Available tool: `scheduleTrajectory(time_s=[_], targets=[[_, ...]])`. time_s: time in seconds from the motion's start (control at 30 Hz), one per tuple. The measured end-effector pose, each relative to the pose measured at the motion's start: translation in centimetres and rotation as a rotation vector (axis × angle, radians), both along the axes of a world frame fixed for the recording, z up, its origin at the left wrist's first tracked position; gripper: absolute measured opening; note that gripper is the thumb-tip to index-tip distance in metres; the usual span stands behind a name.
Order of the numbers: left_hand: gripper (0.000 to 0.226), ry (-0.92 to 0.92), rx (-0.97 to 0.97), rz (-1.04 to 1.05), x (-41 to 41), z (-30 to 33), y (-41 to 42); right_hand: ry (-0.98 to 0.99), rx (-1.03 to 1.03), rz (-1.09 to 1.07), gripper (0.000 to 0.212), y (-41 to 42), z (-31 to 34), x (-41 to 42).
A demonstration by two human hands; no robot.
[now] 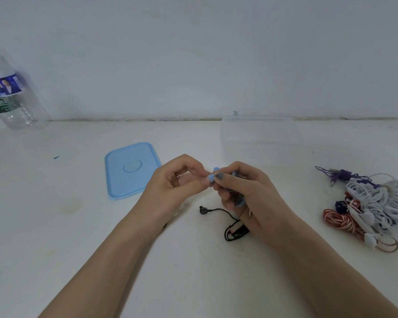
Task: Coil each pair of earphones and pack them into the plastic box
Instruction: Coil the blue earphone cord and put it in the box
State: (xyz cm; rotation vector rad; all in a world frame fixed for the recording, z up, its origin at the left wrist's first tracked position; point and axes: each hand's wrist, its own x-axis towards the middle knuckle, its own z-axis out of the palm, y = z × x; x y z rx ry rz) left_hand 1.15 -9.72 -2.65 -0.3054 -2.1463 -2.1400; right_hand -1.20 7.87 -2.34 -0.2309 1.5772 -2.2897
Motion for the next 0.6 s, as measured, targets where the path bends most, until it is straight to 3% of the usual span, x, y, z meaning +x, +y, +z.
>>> scheduleTrajectory(time_s=[0.2, 0.43, 0.6], targets=[[0.013, -0.022, 0.082, -0.023, -0.3, 0.1, 0.2, -0.083, -0.062, 0.023, 0.024, -0.2, 0.2, 0.0], [0.007, 0.302, -0.225, 0.133, -0.1, -1.0, 0.5, -0.178, -0.154, 0.036, 0.016, -0.4, 0.1, 0.0], [0.004, 0.471, -0.316, 0.226, -0.5, -1.6, 0.5, -0.262, -0.246, 0.069, 0.016, -0.6, -0.1, 0.2]])
